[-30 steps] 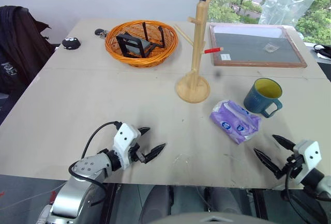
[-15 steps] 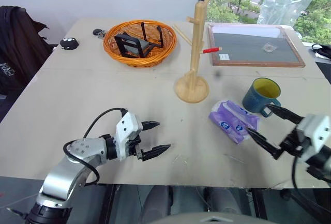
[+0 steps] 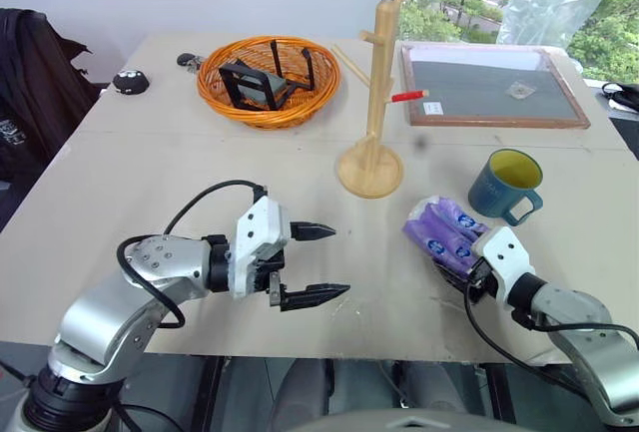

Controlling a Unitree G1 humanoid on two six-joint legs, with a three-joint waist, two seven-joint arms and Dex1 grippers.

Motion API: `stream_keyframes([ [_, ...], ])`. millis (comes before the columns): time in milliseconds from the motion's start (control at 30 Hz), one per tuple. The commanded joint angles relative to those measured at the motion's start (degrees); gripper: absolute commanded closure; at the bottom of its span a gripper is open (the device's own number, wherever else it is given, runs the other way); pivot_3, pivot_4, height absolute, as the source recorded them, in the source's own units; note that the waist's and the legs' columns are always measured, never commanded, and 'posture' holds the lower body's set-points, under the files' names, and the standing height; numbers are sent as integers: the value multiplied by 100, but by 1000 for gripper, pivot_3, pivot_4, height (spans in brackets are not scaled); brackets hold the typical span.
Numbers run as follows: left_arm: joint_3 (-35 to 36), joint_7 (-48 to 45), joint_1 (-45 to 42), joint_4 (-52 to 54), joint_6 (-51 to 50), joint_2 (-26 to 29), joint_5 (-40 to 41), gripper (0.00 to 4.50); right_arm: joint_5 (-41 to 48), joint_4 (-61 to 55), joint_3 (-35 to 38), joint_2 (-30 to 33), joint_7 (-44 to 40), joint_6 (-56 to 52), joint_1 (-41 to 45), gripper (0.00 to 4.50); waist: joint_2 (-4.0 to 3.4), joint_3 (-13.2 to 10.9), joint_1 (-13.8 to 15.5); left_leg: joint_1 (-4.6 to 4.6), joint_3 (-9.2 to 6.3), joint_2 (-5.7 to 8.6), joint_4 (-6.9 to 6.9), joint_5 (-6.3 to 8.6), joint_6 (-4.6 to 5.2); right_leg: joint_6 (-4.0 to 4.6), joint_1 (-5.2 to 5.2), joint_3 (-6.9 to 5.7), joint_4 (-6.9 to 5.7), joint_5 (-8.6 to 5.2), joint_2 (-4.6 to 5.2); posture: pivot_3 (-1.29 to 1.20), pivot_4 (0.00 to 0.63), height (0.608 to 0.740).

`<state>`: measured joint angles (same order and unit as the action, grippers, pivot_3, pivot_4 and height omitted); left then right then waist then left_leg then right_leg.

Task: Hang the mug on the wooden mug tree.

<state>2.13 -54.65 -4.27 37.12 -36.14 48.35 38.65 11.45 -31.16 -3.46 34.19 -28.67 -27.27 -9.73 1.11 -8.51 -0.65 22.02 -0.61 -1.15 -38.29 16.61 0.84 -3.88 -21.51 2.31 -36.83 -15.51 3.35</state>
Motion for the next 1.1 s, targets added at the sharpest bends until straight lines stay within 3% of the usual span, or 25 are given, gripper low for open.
stream_keyframes([
  [33, 88, 66, -31, 180, 53, 37, 3, 0, 50, -77, 113, 6, -67, -75, -7, 2723, 3, 2, -1, -1, 0, 0, 0, 0, 0, 0, 0, 0, 0, 0, -1, 0, 150, 737],
  [167, 40, 102, -26, 216, 22, 34, 9, 0, 126, -180, 277, 46, -111, -95, -64, 4473, 2, 1, 1, 0, 1, 0, -1, 0, 0, 0, 0, 2, 0, 0, -1, 0, 150, 737],
  [300, -18, 355, -262, 252, -129, -166, 191, 0, 331, -548, 634, 226, -389, 113, -27, 4473, 1, -3, 28, 5, 0, 1, -2, 0, 0, 0, -2, 2, 0, 0, 0, 0, 150, 737],
  [400, -46, 486, -653, 276, -257, -459, 567, 0, 1168, -921, 1330, 421, -835, -30, 174, 4473, 0, -4, 21, 5, -1, 0, -2, 0, 0, -1, -2, 1, -1, 1, -1, 0, 150, 737],
  [500, -115, 648, -1450, 83, -450, -913, 1044, 0, 2229, -920, 2417, 731, -797, -622, 950, 4473, 4, -9, 17, 10, -3, 0, -11, 0, 0, -3, -1, 1, -2, 3, -1, 0, 150, 737],
  [600, -444, 672, -2177, -233, -476, -1284, 962, 0, 2622, -505, 3143, 1292, -772, -1097, 1626, 4473, 5, -10, 36, 7, -4, 4, -13, 0, 1, -3, 4, 1, -4, 3, -1, 0, 150, 737],
  [867, -1391, 911, -3344, -1307, 30, -2258, -257, 0, 1556, 1669, 3696, 2178, -673, -826, 1722, 4473, 8, -9, 76, 54, 10, 13, -19, -1, 1, -3, -23, -5, 7, 3, -5, 0, 150, 737],
  [1100, -1878, 355, -3562, -1556, 323, -2366, -728, 0, 880, 2712, 3804, 2084, -583, -594, 923, 4473, -5, -7, 111, 60, 12, 11, -17, -17, -26, -3, -31, 0, 4, 3, -8, 0, 150, 737],
])
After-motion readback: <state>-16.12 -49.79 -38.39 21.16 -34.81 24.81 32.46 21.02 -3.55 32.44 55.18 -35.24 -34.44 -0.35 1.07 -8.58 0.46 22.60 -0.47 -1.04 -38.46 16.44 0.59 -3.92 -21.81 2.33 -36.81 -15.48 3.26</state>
